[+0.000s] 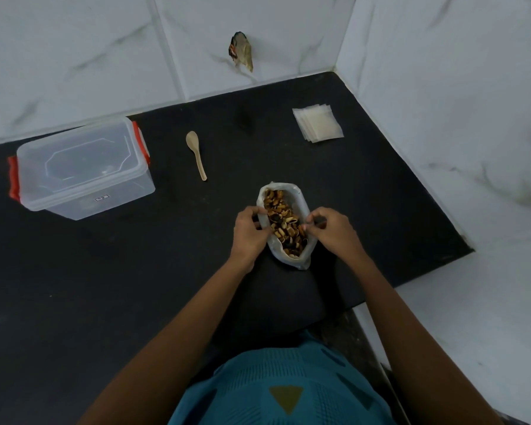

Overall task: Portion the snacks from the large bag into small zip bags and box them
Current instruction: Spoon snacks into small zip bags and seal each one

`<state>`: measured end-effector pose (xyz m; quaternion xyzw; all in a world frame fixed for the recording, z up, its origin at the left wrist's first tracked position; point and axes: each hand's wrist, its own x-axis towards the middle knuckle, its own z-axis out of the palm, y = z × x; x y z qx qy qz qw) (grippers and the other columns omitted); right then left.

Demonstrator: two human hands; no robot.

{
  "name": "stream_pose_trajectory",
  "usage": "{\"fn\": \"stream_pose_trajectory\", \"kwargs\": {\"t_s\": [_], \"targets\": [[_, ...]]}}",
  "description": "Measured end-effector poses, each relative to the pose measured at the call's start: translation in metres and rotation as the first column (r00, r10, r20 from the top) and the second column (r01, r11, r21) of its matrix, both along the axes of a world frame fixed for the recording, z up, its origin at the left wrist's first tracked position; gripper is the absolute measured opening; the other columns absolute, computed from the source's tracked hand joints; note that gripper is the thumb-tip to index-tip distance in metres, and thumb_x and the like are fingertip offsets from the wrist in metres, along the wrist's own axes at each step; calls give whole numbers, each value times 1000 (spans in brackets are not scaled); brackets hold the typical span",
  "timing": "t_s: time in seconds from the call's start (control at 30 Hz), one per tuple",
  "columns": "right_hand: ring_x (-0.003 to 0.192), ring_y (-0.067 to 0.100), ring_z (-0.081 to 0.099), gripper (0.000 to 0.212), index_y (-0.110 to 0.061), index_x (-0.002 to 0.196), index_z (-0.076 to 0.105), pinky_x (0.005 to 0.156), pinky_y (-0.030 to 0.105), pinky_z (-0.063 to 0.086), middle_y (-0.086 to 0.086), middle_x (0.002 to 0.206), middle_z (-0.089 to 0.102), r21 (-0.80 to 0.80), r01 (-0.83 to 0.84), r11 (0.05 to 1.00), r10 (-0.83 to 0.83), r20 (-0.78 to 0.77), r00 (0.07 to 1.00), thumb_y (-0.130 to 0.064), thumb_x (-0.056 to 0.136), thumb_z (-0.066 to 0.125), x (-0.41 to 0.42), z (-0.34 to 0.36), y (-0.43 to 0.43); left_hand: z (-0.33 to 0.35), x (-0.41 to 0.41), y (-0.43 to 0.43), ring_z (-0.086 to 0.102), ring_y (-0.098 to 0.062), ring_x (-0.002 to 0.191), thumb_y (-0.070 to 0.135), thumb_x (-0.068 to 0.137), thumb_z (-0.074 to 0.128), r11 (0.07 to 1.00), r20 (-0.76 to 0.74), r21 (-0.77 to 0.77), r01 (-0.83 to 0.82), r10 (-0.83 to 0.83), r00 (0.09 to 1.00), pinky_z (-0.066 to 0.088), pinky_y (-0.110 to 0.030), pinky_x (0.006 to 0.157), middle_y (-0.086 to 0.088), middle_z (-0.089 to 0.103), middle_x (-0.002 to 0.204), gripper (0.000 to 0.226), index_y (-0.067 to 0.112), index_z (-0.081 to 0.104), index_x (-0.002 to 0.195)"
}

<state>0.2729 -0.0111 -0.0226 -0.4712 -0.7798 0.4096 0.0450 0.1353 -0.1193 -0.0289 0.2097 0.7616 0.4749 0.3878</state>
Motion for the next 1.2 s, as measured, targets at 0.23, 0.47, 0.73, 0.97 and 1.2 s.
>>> {"fn": "stream_pose_trajectory", "kwargs": {"t_s": [0.23, 0.47, 0.73, 0.97, 1.2], "targets": [[89, 10, 58, 7, -17, 89, 62, 78, 22, 43, -1, 98, 63, -39, 63, 997, -68, -134, 989, -13, 84, 64, -22, 19, 37, 10, -29, 21, 49, -15, 116, 4, 85, 60, 1000, -112, 2, 16, -15, 994, 46, -33, 97, -5, 51, 123, 23, 25, 55, 94], [89, 6, 55, 14, -8, 99, 65, 79, 16, 41, 1, 97, 62, 62, 154, 986, -141, -180, 974, -6, 86, 60, -60, 25, 101, 33, -54, 94, 53, -9, 84, 0, 89, 50, 996, -163, 83, 15, -2, 987, 47, -17, 69, 1, 55, 92, 15, 12, 56, 96], [100, 17, 59, 21, -5, 107, 63, 82, 20, 44, 12, 111, 63, 157, 338, 928, -305, -201, 931, -6, 87, 58, -91, 11, 183, 21, -65, 191, 63, -24, 86, -4, 86, 50, 999, -164, 31, -41, 46, 985, 54, -35, 82, -17, 64, 103, 17, 4, 62, 94], [107, 24, 54, 31, -10, 112, 58, 89, 36, 48, 10, 116, 56, 204, 372, 906, -362, -87, 928, -21, 84, 65, -106, -9, 228, 9, -62, 247, 62, -26, 99, 1, 86, 53, 998, -200, -42, -44, 35, 979, 50, -32, 86, -17, 63, 109, 22, 1, 62, 106], [100, 20, 58, 27, -10, 110, 59, 78, 25, 44, 9, 114, 59, 117, 422, 899, -417, -63, 907, -17, 84, 64, -112, -22, 241, -4, -59, 272, 62, -27, 102, 21, 84, 66, 988, -232, -152, -36, 0, 973, 50, -37, 90, -15, 64, 111, 34, 0, 62, 111]]}}
